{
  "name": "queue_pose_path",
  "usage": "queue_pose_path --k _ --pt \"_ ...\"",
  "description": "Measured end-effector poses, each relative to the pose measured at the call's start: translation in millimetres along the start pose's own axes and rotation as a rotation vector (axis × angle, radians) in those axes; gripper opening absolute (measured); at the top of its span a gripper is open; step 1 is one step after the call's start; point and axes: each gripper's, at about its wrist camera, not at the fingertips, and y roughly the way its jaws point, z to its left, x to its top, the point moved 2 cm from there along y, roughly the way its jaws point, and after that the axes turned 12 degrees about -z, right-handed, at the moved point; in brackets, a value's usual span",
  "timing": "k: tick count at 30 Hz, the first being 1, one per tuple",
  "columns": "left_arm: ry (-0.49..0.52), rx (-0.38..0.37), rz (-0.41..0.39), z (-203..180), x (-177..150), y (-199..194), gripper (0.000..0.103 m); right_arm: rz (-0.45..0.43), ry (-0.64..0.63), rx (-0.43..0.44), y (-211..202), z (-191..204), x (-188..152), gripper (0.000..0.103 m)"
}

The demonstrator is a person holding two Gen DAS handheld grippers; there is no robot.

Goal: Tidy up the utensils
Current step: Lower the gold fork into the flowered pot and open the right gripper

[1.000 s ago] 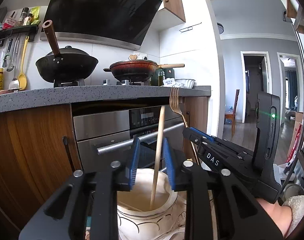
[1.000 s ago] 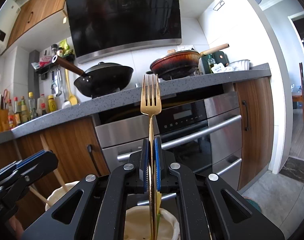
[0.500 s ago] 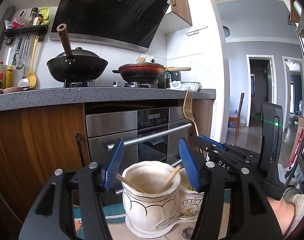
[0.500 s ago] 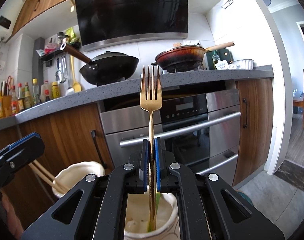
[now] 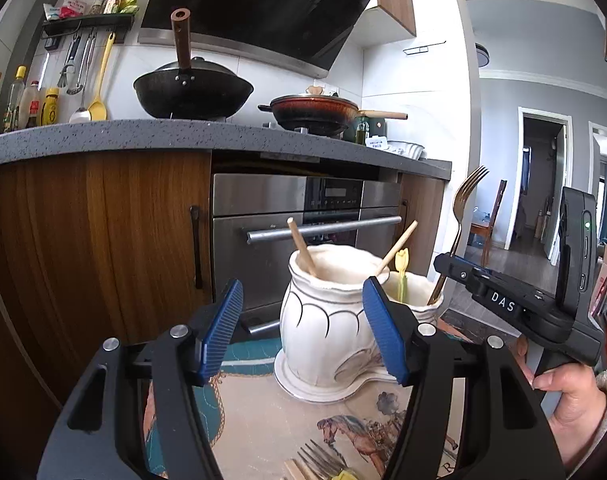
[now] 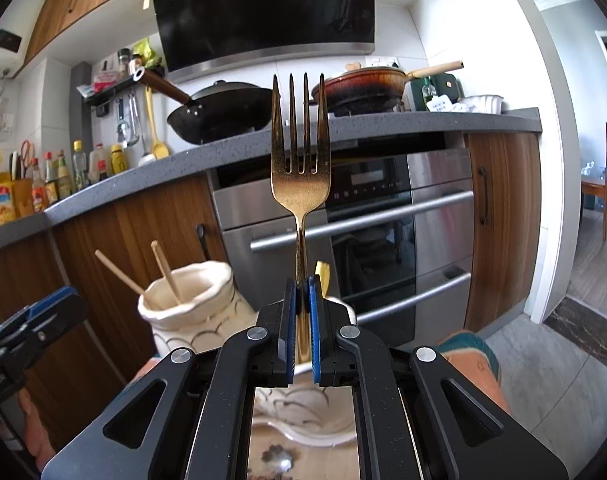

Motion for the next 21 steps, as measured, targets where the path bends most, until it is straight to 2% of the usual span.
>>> queue_pose_path --k 6,12,19,20,21 --pt "-0.008 0.014 0.065 8.4 -21.0 2.7 0.062 0.043 -0.003 -0.014 4.0 0.0 -9.1 0.007" --pt "-0.045 0.005 0.080 15.6 -26.5 3.6 0.062 0.054 0.021 -0.025 9.0 -7.0 -8.1 0.007" --pt "-0.041 0.005 0.091 14.8 -29.5 5.4 0.064 0.059 0.036 -0.032 11.8 -12.4 -6.7 0.008" --pt "-0.034 0.007 0.091 13.9 -30.0 5.3 0.065 0.057 0.034 -0.032 11.4 -12.7 -6.4 0.009" --pt "-0.028 0.008 0.091 13.1 -30.4 5.3 0.065 0.054 0.034 -0.032 11.2 -12.5 -5.8 0.015"
